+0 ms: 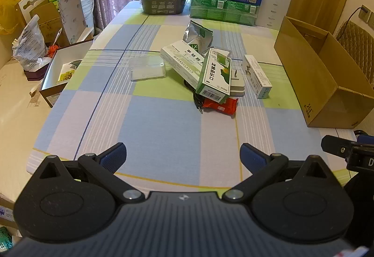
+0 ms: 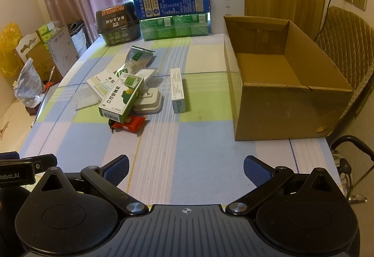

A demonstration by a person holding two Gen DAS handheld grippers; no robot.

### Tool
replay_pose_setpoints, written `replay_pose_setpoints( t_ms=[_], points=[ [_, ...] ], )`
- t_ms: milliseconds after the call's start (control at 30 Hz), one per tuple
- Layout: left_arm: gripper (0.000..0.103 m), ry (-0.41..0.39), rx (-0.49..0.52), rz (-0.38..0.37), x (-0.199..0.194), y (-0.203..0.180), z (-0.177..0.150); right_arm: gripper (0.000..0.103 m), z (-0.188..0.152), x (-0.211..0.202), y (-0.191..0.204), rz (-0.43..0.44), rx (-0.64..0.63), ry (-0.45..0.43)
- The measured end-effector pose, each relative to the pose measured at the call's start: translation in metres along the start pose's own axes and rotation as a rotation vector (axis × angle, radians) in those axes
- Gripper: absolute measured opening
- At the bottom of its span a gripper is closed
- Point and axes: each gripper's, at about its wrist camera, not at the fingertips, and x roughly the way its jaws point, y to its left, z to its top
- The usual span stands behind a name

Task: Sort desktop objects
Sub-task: 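Move both tools toward the medicine boxes in the table's middle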

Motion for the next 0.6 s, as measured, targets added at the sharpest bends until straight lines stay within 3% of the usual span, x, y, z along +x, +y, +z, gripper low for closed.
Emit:
replay_pose_setpoints(
  t_ms=[600],
  points=[
    [0.101, -0.001, 0.038, -0.002, 0.0064, -0.0019, 0.0038, 0.101, 0.0013, 0.0085, 0.0010, -0.003, -0.001, 0.017]
  ],
)
